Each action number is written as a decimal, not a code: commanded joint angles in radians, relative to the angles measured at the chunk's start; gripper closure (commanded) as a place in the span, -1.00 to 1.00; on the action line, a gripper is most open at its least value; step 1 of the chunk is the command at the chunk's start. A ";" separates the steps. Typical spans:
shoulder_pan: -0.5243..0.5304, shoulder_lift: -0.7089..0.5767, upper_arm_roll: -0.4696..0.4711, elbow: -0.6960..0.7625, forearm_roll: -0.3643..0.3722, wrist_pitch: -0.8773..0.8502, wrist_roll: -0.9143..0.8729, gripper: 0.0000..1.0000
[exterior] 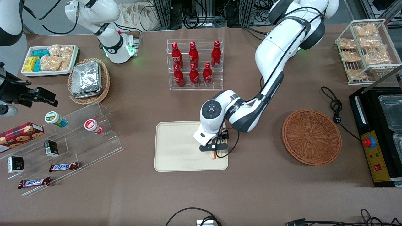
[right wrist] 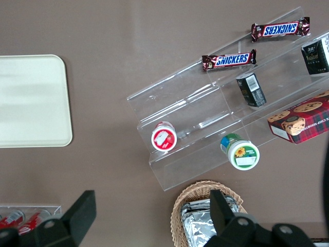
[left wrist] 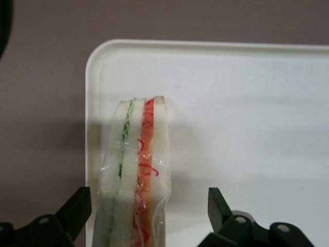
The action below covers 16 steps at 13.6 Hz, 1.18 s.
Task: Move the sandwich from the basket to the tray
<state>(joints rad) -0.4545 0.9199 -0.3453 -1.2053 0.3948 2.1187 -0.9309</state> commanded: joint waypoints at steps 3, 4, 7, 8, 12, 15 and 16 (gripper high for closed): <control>0.077 -0.133 0.000 0.012 -0.010 -0.137 -0.078 -1.00; 0.082 -0.160 0.002 0.012 -0.010 -0.158 -0.079 -1.00; 0.158 -0.237 0.003 0.012 -0.011 -0.239 -0.062 -1.00; 0.180 -0.263 0.000 0.012 -0.013 -0.250 -0.062 -1.00; 0.256 -0.357 0.000 0.012 -0.059 -0.344 0.028 -1.00; 0.324 -0.426 0.002 0.010 -0.125 -0.436 0.177 -1.00; 0.341 -0.441 0.002 0.009 -0.134 -0.468 0.219 -1.00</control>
<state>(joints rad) -0.1519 0.5320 -0.3379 -1.1691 0.2893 1.7000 -0.7883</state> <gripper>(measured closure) 0.000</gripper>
